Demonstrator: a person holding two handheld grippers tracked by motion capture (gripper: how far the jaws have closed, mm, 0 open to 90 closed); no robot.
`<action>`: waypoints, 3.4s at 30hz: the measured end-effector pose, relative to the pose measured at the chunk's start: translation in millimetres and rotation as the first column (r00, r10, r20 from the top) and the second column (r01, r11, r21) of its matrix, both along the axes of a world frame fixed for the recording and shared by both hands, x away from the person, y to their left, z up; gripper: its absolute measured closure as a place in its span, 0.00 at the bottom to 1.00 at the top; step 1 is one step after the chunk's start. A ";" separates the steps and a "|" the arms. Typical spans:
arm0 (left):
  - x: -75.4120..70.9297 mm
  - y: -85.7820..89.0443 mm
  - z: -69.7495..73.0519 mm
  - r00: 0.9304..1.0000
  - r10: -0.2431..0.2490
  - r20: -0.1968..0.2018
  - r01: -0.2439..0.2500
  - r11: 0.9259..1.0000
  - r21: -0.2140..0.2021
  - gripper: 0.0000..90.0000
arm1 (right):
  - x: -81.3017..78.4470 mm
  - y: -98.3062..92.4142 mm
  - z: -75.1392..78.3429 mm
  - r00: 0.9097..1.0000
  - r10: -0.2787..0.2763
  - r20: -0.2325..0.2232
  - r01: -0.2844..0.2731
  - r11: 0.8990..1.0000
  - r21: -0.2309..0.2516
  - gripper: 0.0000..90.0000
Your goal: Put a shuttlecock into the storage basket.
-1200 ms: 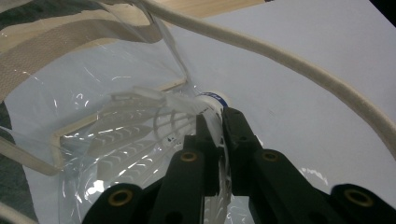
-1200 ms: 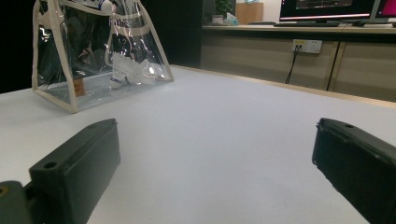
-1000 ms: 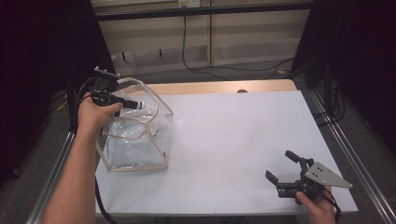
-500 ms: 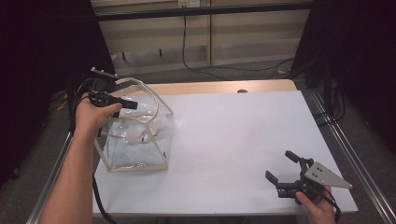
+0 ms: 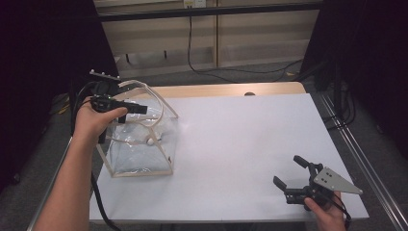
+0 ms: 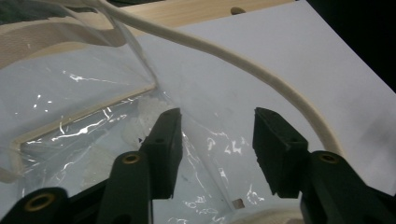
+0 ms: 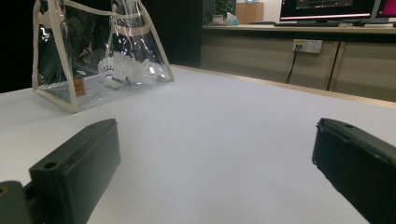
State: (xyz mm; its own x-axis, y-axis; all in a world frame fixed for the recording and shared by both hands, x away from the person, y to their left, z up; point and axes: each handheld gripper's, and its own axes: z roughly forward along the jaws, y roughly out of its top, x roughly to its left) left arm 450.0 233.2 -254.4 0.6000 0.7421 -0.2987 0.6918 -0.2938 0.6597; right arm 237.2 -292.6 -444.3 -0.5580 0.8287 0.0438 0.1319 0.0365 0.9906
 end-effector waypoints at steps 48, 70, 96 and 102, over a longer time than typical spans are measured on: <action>-51.5 -26.8 17.7 0.975 -0.213 0.062 0.217 0.974 -0.069 0.24 | -0.3 0.2 -0.3 1.000 -0.002 -0.006 0.002 1.000 -0.003 0.01; -69.2 -44.5 13.2 0.949 -0.308 0.072 0.314 0.945 -0.096 0.23 | -0.5 0.4 -0.1 1.000 0.000 -0.003 0.000 1.000 -0.002 0.01; -80.9 -58.8 -15.0 0.929 -0.361 0.083 0.368 0.925 -0.090 0.22 | -0.5 0.2 -0.2 1.000 0.000 -0.004 0.000 1.000 -0.001 0.01; -82.0 -58.2 -20.3 0.926 -0.366 0.090 0.374 0.923 -0.094 0.21 | -0.4 0.4 -0.2 1.000 0.000 -0.004 0.000 1.000 -0.001 0.01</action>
